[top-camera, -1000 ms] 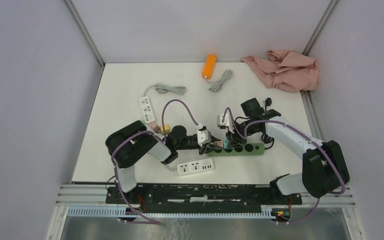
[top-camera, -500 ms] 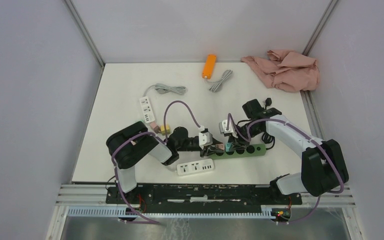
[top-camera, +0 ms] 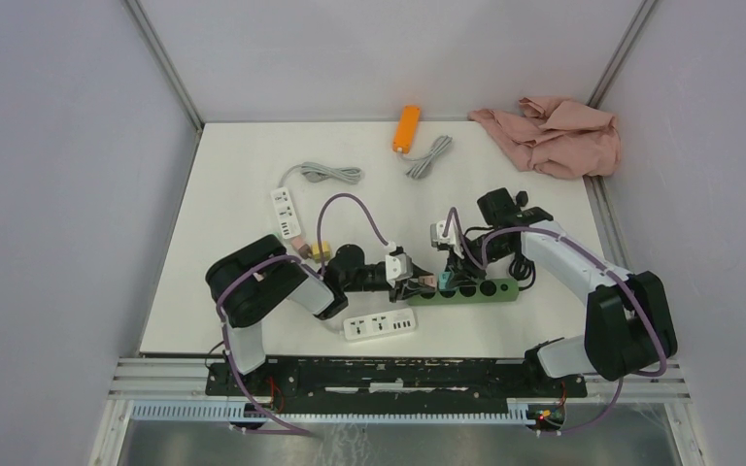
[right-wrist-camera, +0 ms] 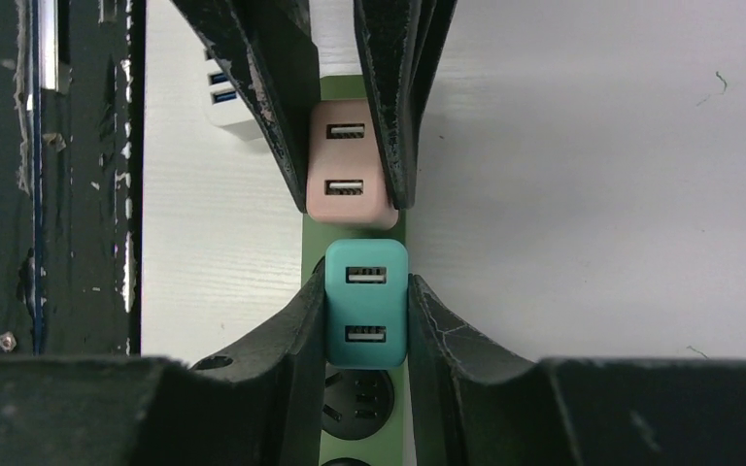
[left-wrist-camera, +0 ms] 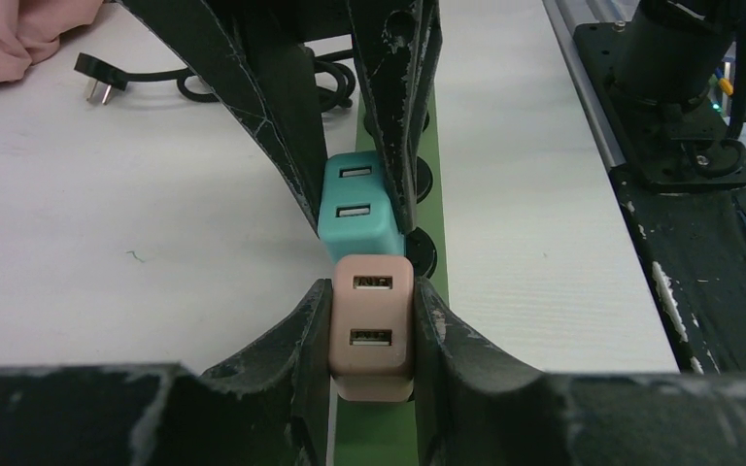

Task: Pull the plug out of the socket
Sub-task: Remove the plug from the socket.

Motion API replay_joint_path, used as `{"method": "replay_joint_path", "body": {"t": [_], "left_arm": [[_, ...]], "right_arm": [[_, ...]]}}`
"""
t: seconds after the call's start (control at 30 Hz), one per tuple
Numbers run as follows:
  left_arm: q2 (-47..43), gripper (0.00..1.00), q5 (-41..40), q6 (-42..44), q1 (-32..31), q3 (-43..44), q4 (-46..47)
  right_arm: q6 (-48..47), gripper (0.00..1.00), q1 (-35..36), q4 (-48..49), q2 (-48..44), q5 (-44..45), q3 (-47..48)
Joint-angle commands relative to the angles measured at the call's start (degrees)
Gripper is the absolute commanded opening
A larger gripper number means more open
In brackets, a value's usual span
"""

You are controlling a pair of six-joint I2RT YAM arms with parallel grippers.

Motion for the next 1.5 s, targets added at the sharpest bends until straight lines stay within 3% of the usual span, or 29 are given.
{"method": "replay_joint_path", "body": {"t": [0.0, 0.07, 0.13, 0.3, 0.47, 0.57, 0.67, 0.87, 0.9, 0.97, 1.1, 1.17, 1.33, 1.4, 1.47], "left_arm": [[2.1, 0.03, -2.3, 2.1, 0.4, -0.3, -3.8], [2.1, 0.03, -2.3, 2.1, 0.4, -0.3, -3.8], [2.2, 0.03, -2.2, 2.1, 0.3, -0.1, -3.8], [2.4, 0.03, -2.0, 2.0, 0.3, 0.3, -4.5], [2.7, 0.03, -2.0, 1.8, 0.3, 0.8, -5.1], [2.6, 0.03, -1.9, 1.8, 0.4, 0.7, -5.2], [2.6, 0.03, -1.9, 1.8, 0.3, 0.6, -5.0], [2.5, 0.03, -1.9, 1.7, 0.4, 0.5, -4.8], [2.6, 0.03, -1.9, 1.7, 0.3, 0.5, -4.8], [2.6, 0.03, -2.0, 1.6, 0.4, 0.6, -4.8], [2.7, 0.03, -1.9, 1.5, 0.4, 0.7, -5.0], [2.8, 0.03, -1.9, 1.5, 0.4, 0.9, -5.2], [3.0, 0.03, -2.0, 1.5, 0.4, 1.1, -5.6], [3.0, 0.03, -2.0, 1.5, 0.3, 1.1, -5.6], [3.0, 0.03, -2.1, 1.5, 0.3, 1.1, -5.6]], "right_arm": [[-15.7, 0.0, -0.2, -16.4, -2.8, -14.0, 4.4], [-18.1, 0.0, 0.5, -18.9, -2.5, -15.9, 4.6], [-14.8, 0.0, 1.4, -16.7, -2.6, -16.5, 4.6], [11.0, 0.0, 2.9, 5.7, -5.1, -13.0, 0.8], [19.6, 0.0, 1.8, 11.5, -5.1, -9.0, 1.4], [18.3, 0.0, -0.7, 9.6, -5.4, -9.0, 1.9], [10.8, 0.0, -1.9, 4.1, -6.1, -9.4, 2.3], [-19.9, 0.0, -0.9, -20.1, -4.2, -20.1, 4.1], [-21.4, 0.0, 0.0, -21.9, -3.7, -20.2, 4.5], [-17.4, 0.0, 1.6, -17.9, -3.0, -19.0, 4.7], [8.1, 0.0, 3.2, 3.3, -5.1, -11.8, 1.3], [14.7, 0.0, 3.3, 9.1, -5.8, -9.1, 0.2], [16.9, 0.0, 1.6, 8.4, -5.3, -10.0, 2.0], [13.5, 0.0, 0.8, 5.5, -5.5, -11.7, 2.5], [3.9, 0.0, 0.7, -1.9, -5.6, -12.4, 3.6]]}}
